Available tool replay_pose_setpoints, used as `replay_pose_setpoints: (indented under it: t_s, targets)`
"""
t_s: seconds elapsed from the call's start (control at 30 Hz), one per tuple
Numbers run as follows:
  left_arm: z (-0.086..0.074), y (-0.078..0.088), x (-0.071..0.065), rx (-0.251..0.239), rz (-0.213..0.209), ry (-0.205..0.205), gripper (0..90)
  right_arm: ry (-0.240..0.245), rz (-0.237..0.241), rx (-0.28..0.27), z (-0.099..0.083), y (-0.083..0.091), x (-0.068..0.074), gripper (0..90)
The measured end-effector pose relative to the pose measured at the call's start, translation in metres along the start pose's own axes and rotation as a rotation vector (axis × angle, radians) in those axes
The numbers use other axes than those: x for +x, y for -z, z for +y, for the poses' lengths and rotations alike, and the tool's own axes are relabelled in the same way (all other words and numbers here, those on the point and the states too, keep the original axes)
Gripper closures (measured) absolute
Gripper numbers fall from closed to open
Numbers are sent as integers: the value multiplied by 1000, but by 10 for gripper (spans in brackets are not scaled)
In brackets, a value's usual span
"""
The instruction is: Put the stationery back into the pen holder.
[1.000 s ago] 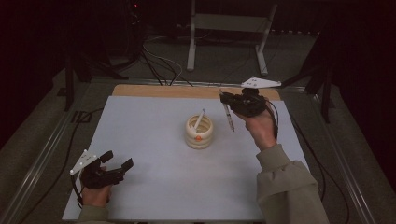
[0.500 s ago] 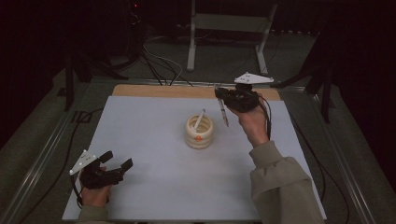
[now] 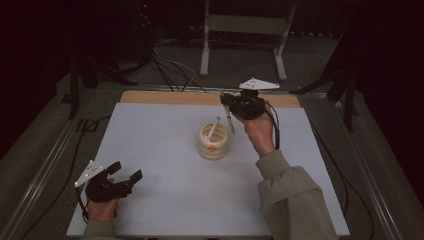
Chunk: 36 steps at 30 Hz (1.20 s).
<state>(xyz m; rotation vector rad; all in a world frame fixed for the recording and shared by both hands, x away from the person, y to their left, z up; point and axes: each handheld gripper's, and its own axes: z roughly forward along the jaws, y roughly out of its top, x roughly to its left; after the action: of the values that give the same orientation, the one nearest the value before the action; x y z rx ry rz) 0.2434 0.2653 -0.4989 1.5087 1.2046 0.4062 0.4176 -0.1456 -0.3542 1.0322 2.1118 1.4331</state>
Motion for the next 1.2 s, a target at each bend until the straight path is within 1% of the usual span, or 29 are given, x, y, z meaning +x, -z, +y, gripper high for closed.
replay_pose_setpoints:
  t_s: [0.37, 0.43, 0.7, 0.9, 1.2]
  targets:
    - [0, 0, 0, -1, -1, 0, 3, 1, 3, 1, -5, -14, 5, 807]
    - [0, 0, 1, 0, -1, 1, 3, 4, 0, -1, -5, -15, 5, 806]
    - [0, 0, 1, 1, -3, 0, 3, -7, -17, -10, -8, -19, 3, 806]
    - [0, -1, 0, 3, -3, -2, 3, -18, -14, -24, -9, -21, 4, 806]
    - [0, 0, 1, 1, -3, 0, 3, -12, -13, -23, -12, -28, 8, 804]
